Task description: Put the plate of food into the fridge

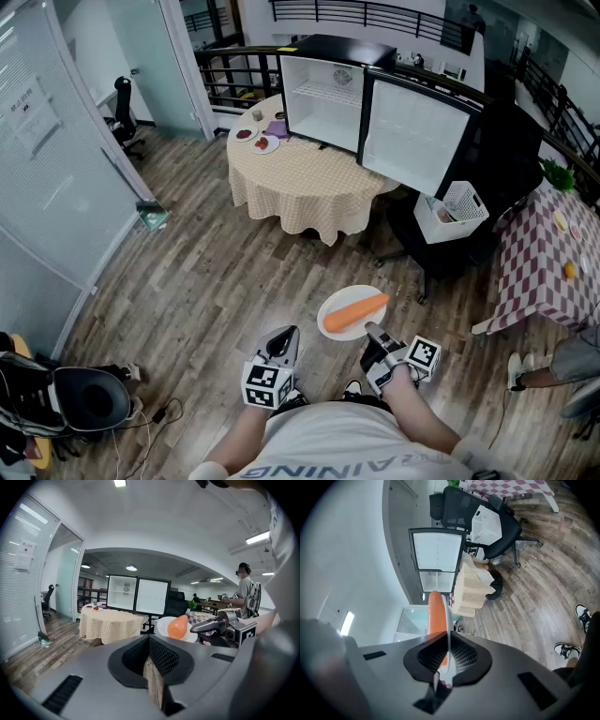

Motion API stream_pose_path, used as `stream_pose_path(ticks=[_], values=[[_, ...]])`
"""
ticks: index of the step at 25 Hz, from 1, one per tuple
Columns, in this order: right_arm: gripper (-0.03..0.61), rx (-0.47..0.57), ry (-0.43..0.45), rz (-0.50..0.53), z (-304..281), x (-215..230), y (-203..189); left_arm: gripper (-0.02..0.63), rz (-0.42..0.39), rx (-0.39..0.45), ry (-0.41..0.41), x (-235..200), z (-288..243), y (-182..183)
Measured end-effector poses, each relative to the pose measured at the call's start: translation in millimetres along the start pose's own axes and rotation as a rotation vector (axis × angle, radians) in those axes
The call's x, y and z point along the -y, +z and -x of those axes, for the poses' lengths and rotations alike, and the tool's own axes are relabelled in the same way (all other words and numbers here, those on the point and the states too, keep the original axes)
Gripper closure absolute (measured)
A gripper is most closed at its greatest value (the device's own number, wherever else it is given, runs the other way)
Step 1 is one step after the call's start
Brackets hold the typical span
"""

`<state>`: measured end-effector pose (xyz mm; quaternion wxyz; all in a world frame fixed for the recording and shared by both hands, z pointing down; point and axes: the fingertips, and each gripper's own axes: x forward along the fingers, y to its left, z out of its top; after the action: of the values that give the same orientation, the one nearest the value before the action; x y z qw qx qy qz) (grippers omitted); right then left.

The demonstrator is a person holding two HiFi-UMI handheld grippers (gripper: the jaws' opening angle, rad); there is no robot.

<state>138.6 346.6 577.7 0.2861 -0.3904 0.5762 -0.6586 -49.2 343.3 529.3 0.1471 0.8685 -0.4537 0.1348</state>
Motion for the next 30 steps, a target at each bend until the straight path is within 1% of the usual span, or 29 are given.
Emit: stream_pose_path(ticks=[7,14,22,30], values=[[0.545,0.001,-0.001,0.005,1,-4,1,0.606,0.011,0.001,-0.008,1,0,5],[0.545,-0.003,-0.004,0.021,-6,-5,-3,0.606,0.02,-0.006,-0.011,-1,3,0],[0.545,-0.007,0.002,0.018,-18,-7,-15,0.606,0.041,-0.006,0.006,-20,14,-6],[0.545,-0.006,-0.002,0.012,-34,-6,-41,0.606,0.063,0.009,0.009,-45,32,-13]])
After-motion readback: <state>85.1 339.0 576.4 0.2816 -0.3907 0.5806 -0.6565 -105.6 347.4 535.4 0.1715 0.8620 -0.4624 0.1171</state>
